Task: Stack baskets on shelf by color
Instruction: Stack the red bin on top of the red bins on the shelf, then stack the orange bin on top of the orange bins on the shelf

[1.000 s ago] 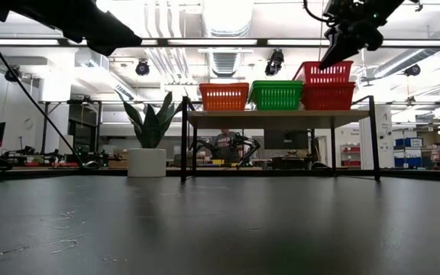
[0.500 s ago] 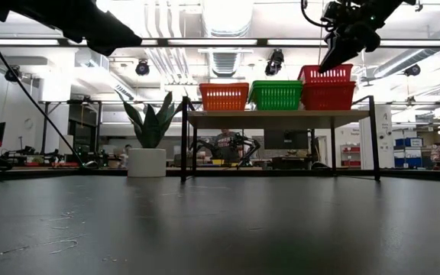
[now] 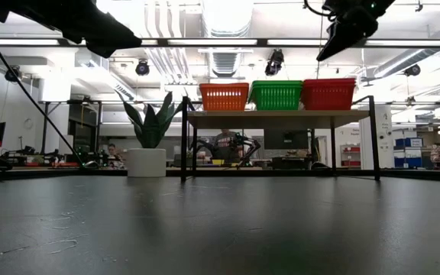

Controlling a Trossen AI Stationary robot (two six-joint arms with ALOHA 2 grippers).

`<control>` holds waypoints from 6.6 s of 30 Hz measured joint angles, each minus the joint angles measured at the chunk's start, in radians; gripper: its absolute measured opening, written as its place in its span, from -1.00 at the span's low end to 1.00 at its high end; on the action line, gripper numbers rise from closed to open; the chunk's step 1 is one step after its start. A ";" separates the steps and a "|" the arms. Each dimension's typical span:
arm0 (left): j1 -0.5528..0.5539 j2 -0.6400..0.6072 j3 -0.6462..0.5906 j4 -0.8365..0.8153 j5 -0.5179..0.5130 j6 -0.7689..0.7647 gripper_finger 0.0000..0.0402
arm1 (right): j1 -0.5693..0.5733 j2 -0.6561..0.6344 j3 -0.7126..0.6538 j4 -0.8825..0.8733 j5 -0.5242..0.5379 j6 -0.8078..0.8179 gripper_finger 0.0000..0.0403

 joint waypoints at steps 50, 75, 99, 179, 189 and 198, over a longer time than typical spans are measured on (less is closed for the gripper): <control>0.000 0.000 -0.029 0.045 0.000 0.002 -0.44 | 0.022 0.171 0.121 -0.349 0.368 0.795 -0.96; 0.000 0.000 -0.029 0.054 0.000 0.002 -0.44 | 0.095 0.146 0.208 -0.386 0.303 0.830 -0.96; 0.000 -0.001 -0.029 0.119 0.000 0.001 -0.44 | 1.046 0.221 0.231 -0.393 0.287 1.643 -0.96; 0.000 0.013 -0.049 0.120 0.000 0.004 -0.44 | 1.236 0.883 0.679 -0.503 0.472 1.267 -0.96; 0.000 0.013 -0.050 0.120 0.000 0.003 -0.44 | 1.124 0.882 0.889 -0.577 0.675 0.935 -0.96; 0.000 0.013 -0.050 0.120 0.000 0.003 -0.44 | 0.908 0.882 0.975 -0.566 0.735 0.741 -0.96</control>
